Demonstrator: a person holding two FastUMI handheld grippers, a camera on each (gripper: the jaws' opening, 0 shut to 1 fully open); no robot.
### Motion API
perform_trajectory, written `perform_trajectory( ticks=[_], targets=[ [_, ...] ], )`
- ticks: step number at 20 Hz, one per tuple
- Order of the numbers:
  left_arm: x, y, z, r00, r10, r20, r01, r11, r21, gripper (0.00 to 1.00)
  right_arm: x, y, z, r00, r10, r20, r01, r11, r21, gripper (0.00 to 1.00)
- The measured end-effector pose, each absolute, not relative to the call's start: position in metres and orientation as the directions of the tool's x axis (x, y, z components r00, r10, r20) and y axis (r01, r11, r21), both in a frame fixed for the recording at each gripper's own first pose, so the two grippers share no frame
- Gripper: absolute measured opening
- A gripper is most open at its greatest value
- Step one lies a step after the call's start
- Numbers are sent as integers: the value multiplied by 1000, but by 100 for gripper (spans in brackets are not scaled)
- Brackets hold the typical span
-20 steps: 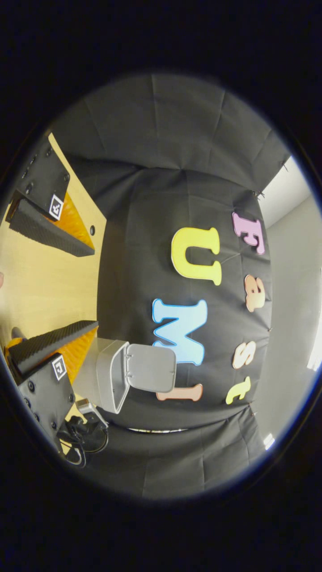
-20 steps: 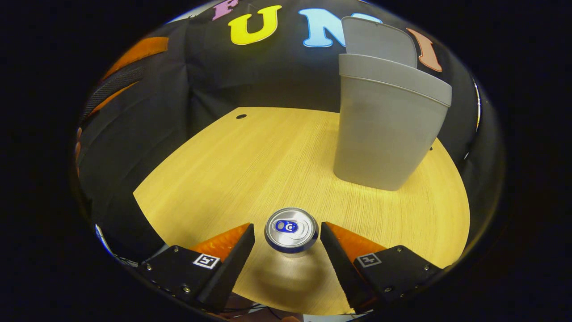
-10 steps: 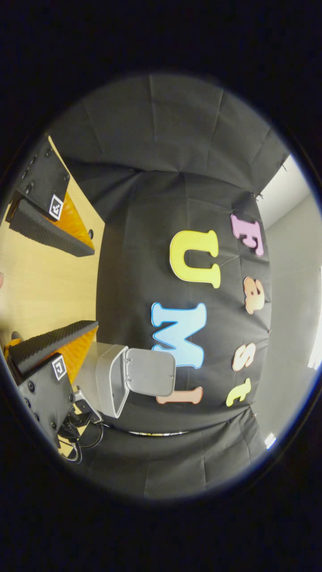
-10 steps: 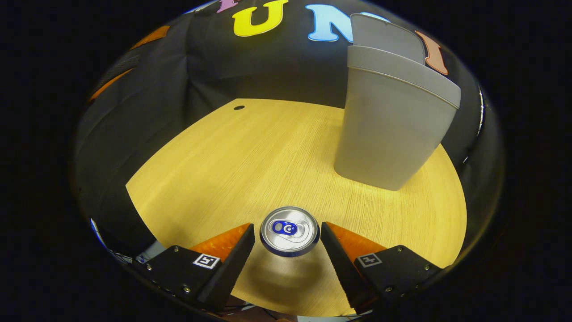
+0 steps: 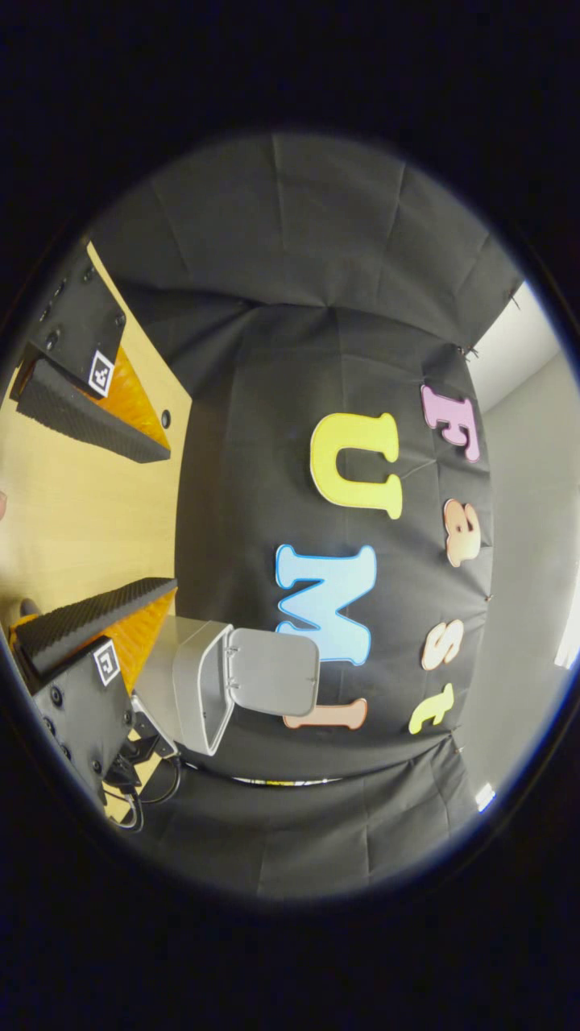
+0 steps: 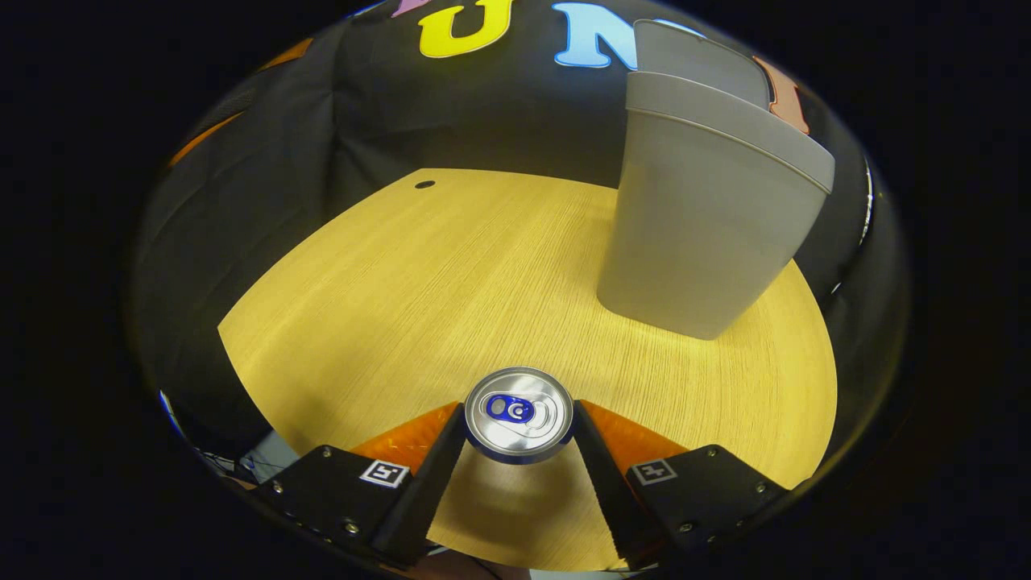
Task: Press the lid of the desktop garbage bin to open it, pick up the crumpled paper on the desktop and throw it into the bin, then pick up the pop can on the desktop and drop it into the bin, and finally close the garbage bin lid.
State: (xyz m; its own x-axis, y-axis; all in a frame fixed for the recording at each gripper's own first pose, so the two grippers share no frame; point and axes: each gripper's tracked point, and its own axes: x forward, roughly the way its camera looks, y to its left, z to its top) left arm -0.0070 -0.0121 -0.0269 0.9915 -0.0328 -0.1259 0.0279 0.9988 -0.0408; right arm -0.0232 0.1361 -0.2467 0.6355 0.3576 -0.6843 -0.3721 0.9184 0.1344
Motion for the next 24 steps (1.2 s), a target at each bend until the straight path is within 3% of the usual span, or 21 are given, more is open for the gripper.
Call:
perform_trajectory(
  ticks=[13, 24],
  targets=[
    [0, -27, -35, 989, -43, -140, 37, 998, -46, 96, -16, 94, -187, 739, 371, -563, -336, 926, 169, 83],
    [10, -50, -36, 988, -70, -141, 63, 997, -52, 96, 3, 49, -81, 890, 321, -325, -296, 947, 125, 83]
  ],
)
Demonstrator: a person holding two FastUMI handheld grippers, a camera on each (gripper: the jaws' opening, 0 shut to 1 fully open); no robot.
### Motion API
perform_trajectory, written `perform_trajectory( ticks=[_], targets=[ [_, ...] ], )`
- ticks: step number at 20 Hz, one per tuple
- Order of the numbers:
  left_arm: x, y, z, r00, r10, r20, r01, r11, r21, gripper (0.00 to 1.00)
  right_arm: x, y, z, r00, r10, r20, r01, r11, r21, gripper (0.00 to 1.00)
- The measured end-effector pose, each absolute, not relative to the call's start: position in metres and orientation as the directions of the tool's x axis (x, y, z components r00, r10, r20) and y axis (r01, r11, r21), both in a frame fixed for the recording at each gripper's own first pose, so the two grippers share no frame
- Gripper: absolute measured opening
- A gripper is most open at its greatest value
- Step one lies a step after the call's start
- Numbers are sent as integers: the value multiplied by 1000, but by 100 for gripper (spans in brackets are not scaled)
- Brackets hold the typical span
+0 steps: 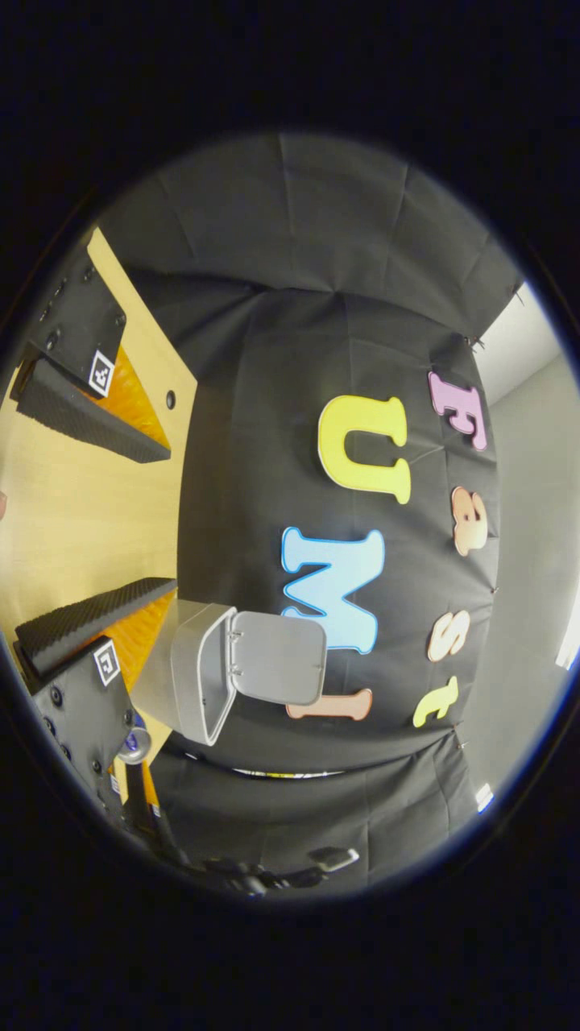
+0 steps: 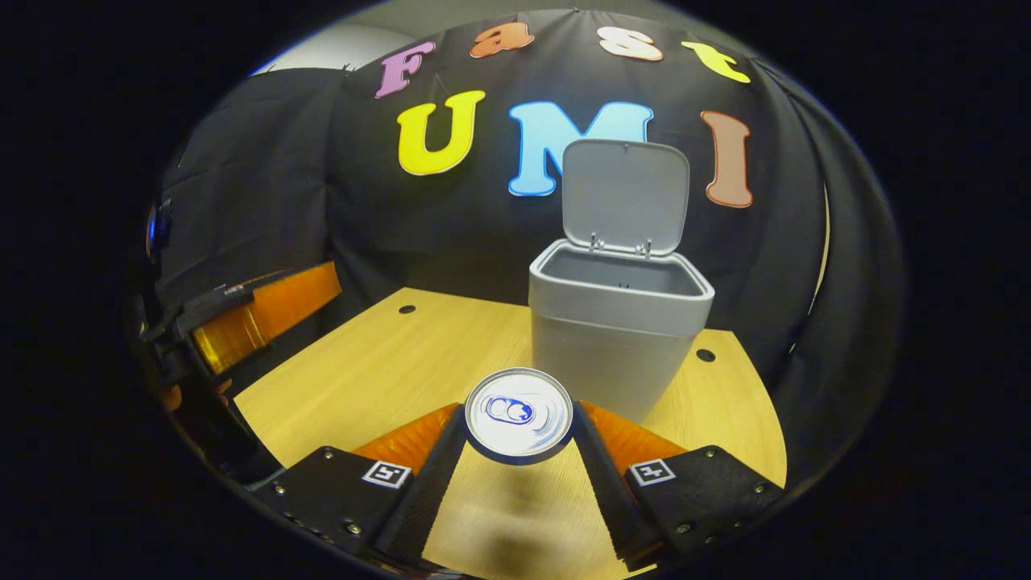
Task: Press the lid of the desktop garbage bin to open it, pick up the crumpled paper on the desktop and throw it into the bin, then pick up the pop can on the desktop and drop it into the bin, and finally close the garbage bin lid.
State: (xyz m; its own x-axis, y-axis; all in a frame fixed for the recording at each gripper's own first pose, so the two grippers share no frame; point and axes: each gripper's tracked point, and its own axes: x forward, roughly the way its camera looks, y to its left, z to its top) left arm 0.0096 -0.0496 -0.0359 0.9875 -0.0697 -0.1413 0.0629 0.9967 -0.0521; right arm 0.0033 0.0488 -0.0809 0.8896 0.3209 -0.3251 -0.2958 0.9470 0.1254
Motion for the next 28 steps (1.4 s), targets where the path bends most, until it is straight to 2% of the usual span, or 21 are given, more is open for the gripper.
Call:
perform_trajectory(
  ticks=[7, 16, 28],
  targets=[
    [19, -53, -33, 988, -76, -137, 69, 996, -50, 96, 30, 35, -30, 948, 281, -150, -270, 959, 90, 83],
    [28, -47, -36, 988, -58, -142, 51, 997, -54, 96, 64, 19, 24, 977, 206, 62, -208, 977, 40, 83],
    [26, -39, -37, 989, -35, -146, 28, 998, -47, 94, 114, 15, 4, 988, 151, 9, -151, 988, 9, 83]
  ],
)
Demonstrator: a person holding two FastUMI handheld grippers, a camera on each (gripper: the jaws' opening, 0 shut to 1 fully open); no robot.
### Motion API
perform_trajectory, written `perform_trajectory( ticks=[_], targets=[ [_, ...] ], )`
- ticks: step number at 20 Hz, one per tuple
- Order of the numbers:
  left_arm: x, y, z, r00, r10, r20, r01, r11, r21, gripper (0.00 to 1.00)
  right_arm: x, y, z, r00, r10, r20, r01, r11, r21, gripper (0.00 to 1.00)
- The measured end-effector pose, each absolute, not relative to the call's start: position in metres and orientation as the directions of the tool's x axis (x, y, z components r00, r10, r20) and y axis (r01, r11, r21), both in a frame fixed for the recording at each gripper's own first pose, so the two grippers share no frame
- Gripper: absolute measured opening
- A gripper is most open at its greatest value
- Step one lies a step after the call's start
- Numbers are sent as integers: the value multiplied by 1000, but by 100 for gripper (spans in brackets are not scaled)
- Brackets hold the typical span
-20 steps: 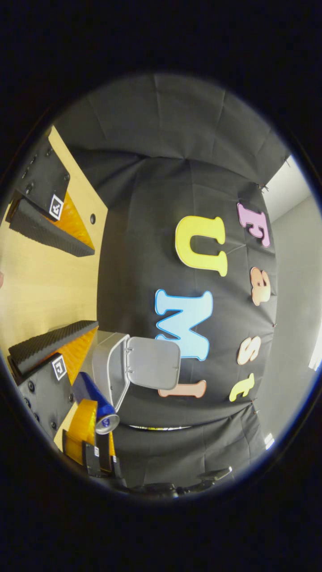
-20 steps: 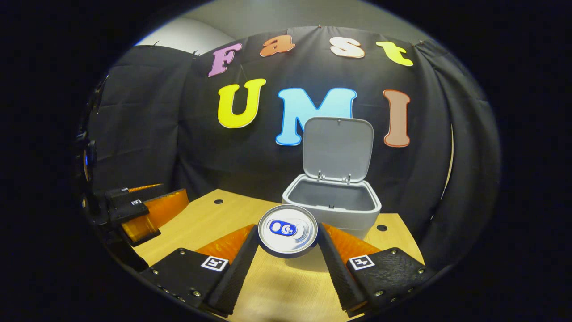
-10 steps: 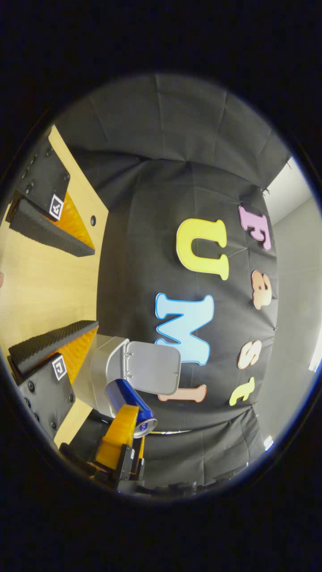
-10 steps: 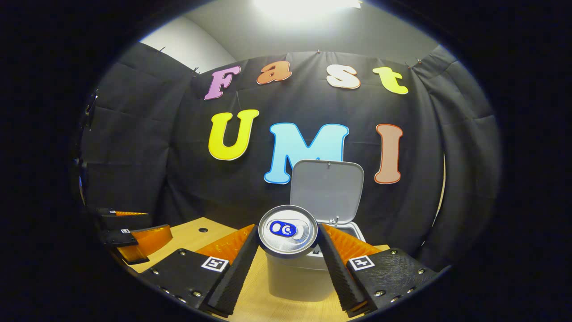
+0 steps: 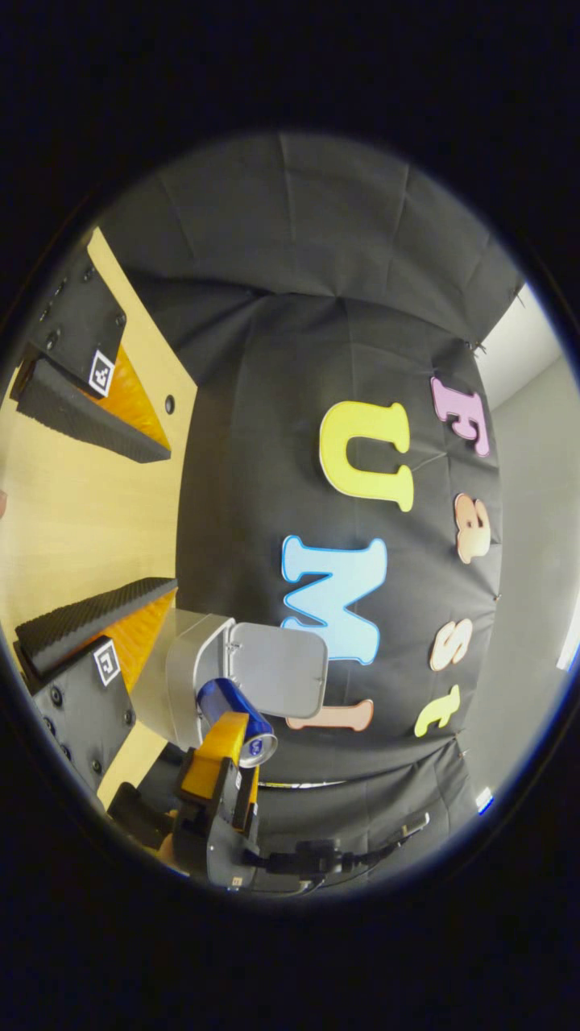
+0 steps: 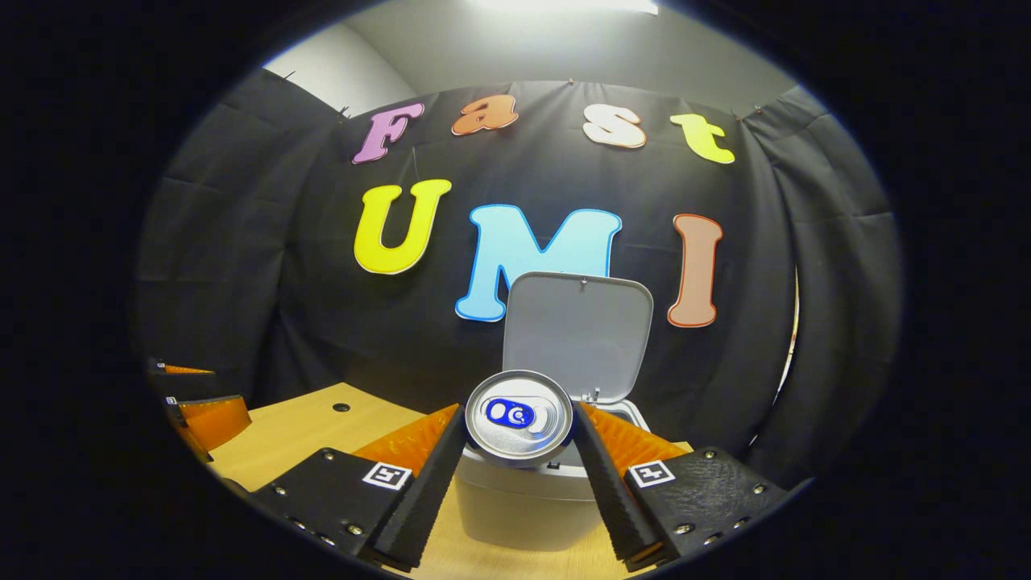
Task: Press the lid of the desktop garbage bin to open it, pick up the crumpled paper on the desktop and throw it into the bin, then pick up the pop can on the desktop and drop it into the bin, and finally close the garbage bin lid.
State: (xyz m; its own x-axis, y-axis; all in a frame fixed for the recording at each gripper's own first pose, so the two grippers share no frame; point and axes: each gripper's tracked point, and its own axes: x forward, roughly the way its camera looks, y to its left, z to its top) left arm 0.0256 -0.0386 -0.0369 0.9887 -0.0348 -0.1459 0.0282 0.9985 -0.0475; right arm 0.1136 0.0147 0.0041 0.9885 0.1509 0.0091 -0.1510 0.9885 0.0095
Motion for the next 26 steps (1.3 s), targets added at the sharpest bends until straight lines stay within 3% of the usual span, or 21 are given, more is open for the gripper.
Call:
perform_trajectory(
  ticks=[12, 26],
  targets=[
    [26, -38, -38, 988, -43, -151, 36, 998, -46, 96, 138, 20, -19, 986, 137, -95, -136, 991, 16, 84],
    [28, -31, -34, 990, -41, -133, 37, 999, -34, 94, 144, 7, 9, 994, 98, -49, -96, 994, 45, 88]
  ],
)
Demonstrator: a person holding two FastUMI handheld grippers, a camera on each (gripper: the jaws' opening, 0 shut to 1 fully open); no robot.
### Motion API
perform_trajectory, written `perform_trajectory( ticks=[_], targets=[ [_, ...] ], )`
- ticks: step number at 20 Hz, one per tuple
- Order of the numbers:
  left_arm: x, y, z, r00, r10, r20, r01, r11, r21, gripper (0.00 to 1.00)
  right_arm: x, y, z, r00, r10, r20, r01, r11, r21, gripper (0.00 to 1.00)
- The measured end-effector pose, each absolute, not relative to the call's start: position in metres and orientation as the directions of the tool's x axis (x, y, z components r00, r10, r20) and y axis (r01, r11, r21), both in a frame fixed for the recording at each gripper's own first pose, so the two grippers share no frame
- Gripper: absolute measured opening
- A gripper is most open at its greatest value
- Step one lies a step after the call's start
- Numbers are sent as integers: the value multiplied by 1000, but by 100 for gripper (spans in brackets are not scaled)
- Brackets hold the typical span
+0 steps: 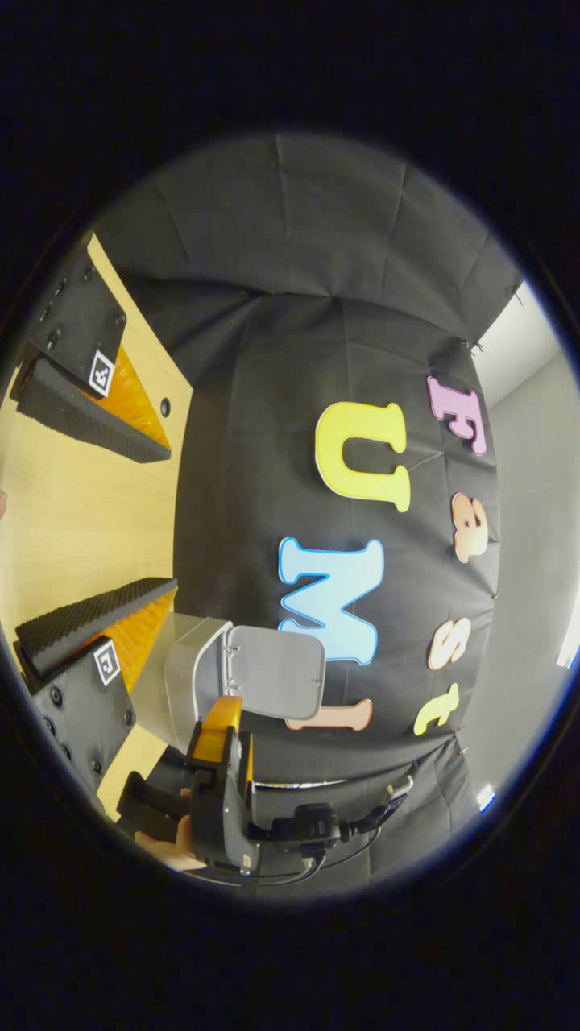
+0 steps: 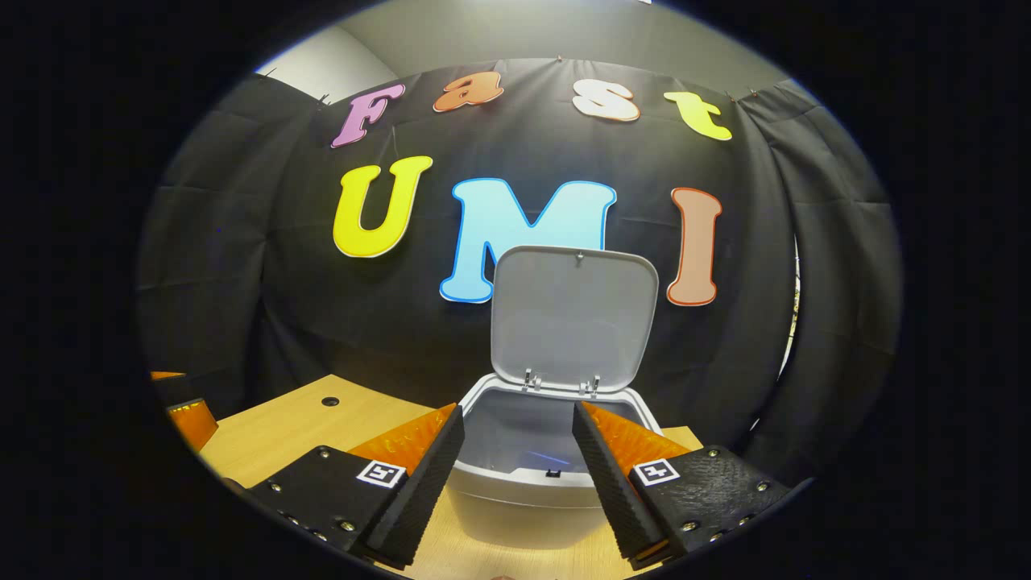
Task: Press the lid of the desktop garbage bin to open it, pick up the crumpled paper on the desktop and throw it into the bin, then pick up the pop can on the desktop and drop it into the bin, and finally close the garbage bin lid.
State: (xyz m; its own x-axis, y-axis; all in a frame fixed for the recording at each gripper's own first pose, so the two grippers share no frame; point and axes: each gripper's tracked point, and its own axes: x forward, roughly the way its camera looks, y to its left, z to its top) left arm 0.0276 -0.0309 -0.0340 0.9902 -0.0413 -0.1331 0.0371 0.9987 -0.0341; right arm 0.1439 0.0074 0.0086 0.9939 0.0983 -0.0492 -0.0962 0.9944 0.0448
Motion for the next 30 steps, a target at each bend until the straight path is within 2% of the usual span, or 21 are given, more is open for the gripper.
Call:
perform_trajectory(
  ticks=[2, 10, 24, 25, 26, 27, 30],
  targets=[
    [27, -32, -32, 991, -50, -127, 46, 998, -34, 94, 145, 4, 20, 996, 84, -29, -82, 995, 50, 92],
    [40, -32, -31, 988, -98, -118, 93, 995, -47, 96, 164, -18, 73, 999, 21, 37, -23, 999, 41, 91],
    [89, 0, -32, 982, -137, -130, 132, 990, -46, 96, 232, -32, 132, 996, -56, 65, 54, 998, 38, 91],
    [93, 1, -33, 981, -142, -135, 137, 989, -47, 96, 238, -33, 135, 996, -65, 66, 62, 997, 43, 94],
    [95, 2, -33, 980, -145, -137, 140, 989, -46, 96, 242, -35, 138, 995, -71, 66, 68, 996, 50, 90],
    [98, 2, -35, 979, -146, -140, 141, 989, -42, 96, 247, -37, 141, 994, -80, 70, 76, 996, 54, 94],
    [106, 5, -37, 979, -144, -145, 140, 989, -40, 96, 263, -42, 151, 992, -100, 75, 96, 994, 51, 90]
  ],
)
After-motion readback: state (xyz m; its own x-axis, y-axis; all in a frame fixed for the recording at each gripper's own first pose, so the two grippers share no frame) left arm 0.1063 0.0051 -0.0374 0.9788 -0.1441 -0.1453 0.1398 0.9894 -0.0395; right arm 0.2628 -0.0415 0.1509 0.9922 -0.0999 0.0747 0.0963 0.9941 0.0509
